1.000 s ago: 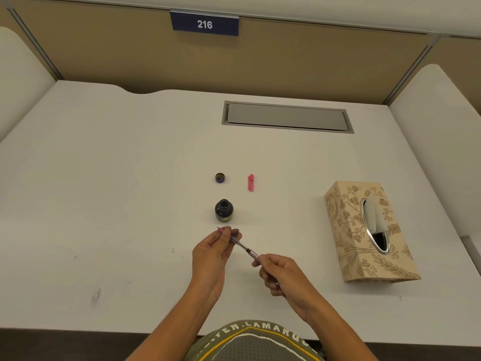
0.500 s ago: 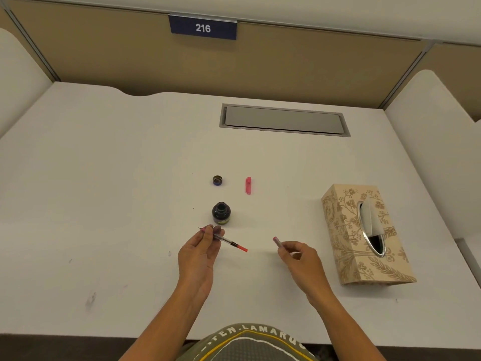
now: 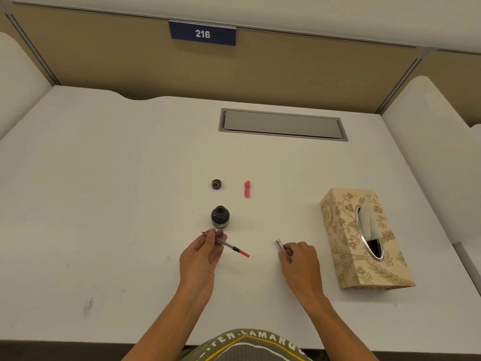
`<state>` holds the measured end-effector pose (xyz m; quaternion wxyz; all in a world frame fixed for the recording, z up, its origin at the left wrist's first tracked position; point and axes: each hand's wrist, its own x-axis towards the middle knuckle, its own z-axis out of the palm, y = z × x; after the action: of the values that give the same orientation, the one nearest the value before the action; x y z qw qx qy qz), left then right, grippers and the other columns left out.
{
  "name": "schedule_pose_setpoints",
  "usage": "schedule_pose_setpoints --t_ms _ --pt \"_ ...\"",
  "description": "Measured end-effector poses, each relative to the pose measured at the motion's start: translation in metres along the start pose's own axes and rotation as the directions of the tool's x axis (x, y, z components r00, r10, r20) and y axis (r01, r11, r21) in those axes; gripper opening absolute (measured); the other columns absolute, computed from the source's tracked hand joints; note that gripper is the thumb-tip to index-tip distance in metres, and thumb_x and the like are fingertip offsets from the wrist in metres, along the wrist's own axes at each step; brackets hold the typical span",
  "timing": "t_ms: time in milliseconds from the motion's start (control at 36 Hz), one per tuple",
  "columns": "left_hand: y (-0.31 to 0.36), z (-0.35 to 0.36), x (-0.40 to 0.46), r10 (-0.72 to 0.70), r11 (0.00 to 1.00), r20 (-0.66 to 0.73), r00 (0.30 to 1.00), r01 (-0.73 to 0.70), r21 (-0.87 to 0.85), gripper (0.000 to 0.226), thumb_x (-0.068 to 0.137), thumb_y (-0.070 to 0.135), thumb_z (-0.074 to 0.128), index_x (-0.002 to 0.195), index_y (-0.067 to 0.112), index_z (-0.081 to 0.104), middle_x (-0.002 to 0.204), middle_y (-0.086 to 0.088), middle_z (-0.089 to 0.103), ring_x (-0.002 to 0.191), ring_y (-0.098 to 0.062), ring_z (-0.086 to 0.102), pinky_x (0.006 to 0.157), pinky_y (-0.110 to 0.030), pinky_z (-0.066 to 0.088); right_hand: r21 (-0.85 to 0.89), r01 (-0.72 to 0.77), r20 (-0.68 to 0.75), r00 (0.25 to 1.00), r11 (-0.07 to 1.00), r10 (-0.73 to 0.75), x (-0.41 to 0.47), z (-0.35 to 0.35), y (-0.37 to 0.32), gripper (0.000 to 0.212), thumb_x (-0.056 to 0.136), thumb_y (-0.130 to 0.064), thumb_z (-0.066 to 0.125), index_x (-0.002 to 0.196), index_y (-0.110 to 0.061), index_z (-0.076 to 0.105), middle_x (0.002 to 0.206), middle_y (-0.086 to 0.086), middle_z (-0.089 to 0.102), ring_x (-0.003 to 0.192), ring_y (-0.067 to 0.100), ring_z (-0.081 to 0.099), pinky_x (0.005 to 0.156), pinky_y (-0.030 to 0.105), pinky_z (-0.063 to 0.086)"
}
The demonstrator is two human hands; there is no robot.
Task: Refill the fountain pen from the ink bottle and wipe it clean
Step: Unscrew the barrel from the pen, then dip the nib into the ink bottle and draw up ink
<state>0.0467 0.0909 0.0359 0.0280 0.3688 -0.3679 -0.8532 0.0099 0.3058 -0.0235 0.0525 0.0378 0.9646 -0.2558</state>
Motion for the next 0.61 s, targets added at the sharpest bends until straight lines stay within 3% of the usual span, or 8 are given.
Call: schedule_pose_setpoints --t_ms 417,611 --pt "-0.0059 0.0041 -0.0027 -0.035 0.999 0.038 0.999 0.035 0.011 0.016 0.094 0.010 0.056 0.095 0.004 0.070 0.095 -0.014 0.072 0.086 -0.021 0.072 0.093 -0.038 0.051 0.067 -0.023 -0.019 1.000 0.997 0.024 -0.0063 0.0045 0.0027 0.025 0.094 -0.026 0.062 0.117 -0.015 0.065 0.102 -0.003 0.060 0.095 0.012 0.048 0.076 0.022 0.039" --pt "-0.0062 0.0070 -0.0023 -0.037 0.999 0.041 0.998 0.037 0.001 0.016 0.090 0.013 0.061 0.100 0.003 0.068 0.097 -0.015 0.071 0.088 -0.022 0.071 0.095 -0.037 0.050 0.091 -0.046 0.009 0.999 0.995 0.045 -0.0061 0.0021 0.0033 0.040 0.093 -0.028 0.062 0.131 -0.017 0.057 0.111 -0.001 0.060 0.103 0.016 0.050 0.080 0.022 0.037"
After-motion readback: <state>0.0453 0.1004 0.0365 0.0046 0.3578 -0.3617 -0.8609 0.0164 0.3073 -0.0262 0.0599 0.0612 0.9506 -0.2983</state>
